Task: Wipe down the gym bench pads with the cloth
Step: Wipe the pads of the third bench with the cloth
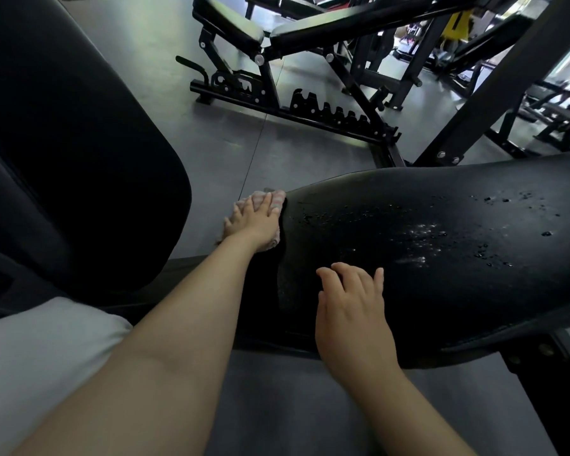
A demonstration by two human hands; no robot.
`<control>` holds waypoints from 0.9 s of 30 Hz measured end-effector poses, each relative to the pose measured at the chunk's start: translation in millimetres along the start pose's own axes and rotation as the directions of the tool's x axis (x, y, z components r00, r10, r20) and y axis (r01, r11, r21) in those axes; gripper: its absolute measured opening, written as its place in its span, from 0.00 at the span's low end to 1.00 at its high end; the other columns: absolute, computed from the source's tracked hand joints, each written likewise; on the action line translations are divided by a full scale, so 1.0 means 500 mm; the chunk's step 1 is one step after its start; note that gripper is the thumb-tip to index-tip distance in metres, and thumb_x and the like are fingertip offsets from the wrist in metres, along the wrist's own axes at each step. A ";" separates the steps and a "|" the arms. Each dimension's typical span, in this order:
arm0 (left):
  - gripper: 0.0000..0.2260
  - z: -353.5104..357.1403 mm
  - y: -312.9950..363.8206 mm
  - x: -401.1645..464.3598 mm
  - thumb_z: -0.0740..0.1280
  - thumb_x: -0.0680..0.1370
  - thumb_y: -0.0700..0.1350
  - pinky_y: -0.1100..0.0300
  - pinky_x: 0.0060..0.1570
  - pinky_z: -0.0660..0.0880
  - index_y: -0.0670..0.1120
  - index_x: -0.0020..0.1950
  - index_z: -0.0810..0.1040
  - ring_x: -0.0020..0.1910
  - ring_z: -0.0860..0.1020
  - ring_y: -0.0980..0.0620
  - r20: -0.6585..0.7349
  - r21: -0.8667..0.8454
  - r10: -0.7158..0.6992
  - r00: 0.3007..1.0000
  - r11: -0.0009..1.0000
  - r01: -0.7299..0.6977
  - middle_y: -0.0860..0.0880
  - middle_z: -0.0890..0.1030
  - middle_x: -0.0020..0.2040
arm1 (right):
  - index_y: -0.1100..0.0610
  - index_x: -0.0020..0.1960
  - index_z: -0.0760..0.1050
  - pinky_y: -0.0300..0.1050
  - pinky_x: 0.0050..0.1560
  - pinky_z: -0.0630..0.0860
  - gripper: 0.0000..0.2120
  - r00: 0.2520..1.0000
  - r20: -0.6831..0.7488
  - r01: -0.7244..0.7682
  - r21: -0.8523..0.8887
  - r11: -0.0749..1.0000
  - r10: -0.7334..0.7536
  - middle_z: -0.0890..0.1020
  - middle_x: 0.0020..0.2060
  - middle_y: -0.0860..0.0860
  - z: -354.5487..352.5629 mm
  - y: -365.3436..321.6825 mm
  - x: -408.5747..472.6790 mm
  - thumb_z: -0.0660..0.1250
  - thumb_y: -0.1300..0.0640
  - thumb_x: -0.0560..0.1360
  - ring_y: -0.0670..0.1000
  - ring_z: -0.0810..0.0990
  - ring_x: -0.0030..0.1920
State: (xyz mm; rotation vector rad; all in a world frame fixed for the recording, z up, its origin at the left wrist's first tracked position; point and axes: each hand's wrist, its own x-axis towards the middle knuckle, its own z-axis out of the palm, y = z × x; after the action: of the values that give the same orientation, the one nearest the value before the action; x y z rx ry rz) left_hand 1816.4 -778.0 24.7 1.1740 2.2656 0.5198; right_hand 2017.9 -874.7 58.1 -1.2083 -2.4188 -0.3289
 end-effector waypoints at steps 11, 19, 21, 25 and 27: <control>0.24 0.037 0.130 -0.047 0.45 0.82 0.54 0.44 0.71 0.38 0.57 0.77 0.40 0.75 0.37 0.42 0.126 0.164 0.438 0.890 0.876 -0.454 0.48 0.37 0.77 | 0.60 0.57 0.76 0.59 0.67 0.58 0.17 0.998 0.000 -0.067 0.129 0.989 0.067 0.79 0.52 0.56 -0.005 -0.003 0.002 0.64 0.64 0.68 0.56 0.76 0.57; 0.30 0.051 0.084 -0.180 0.51 0.82 0.55 0.46 0.71 0.35 0.55 0.75 0.33 0.74 0.32 0.44 0.190 0.203 0.504 0.843 0.820 -0.536 0.45 0.32 0.75 | 0.59 0.57 0.76 0.34 0.68 0.61 0.16 0.994 -0.019 -0.093 0.435 0.896 0.112 0.74 0.59 0.53 -0.046 0.004 -0.015 0.54 0.60 0.75 0.48 0.67 0.62; 0.32 0.054 0.078 -0.224 0.53 0.81 0.54 0.46 0.70 0.34 0.54 0.75 0.32 0.74 0.32 0.44 0.189 0.204 0.485 0.854 0.831 -0.517 0.45 0.32 0.75 | 0.59 0.57 0.76 0.27 0.64 0.60 0.15 0.995 -0.018 -0.082 0.410 0.908 0.098 0.74 0.60 0.54 -0.056 0.004 -0.030 0.54 0.60 0.76 0.48 0.66 0.63; 0.32 0.068 0.085 -0.303 0.52 0.82 0.54 0.45 0.69 0.32 0.53 0.74 0.30 0.73 0.31 0.43 0.190 0.204 0.460 0.867 0.846 -0.493 0.45 0.30 0.75 | 0.61 0.58 0.76 0.25 0.64 0.58 0.17 0.997 -0.020 -0.062 0.392 0.918 0.075 0.74 0.59 0.54 -0.075 0.007 -0.063 0.54 0.58 0.77 0.46 0.67 0.62; 0.29 0.072 0.087 -0.324 0.49 0.83 0.53 0.47 0.69 0.31 0.52 0.75 0.31 0.73 0.30 0.45 0.195 0.171 0.474 0.859 0.845 -0.506 0.46 0.30 0.75 | 0.63 0.58 0.76 0.26 0.63 0.61 0.16 0.991 0.009 -0.123 0.487 0.865 0.136 0.74 0.59 0.56 -0.089 0.008 -0.068 0.54 0.58 0.79 0.40 0.68 0.60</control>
State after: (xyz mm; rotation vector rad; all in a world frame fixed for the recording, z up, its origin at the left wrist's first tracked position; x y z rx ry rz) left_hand 1943.7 -885.4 65.4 1.8647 1.9205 0.3586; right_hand 2050.6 -913.4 81.9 -1.1089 -2.1904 0.2946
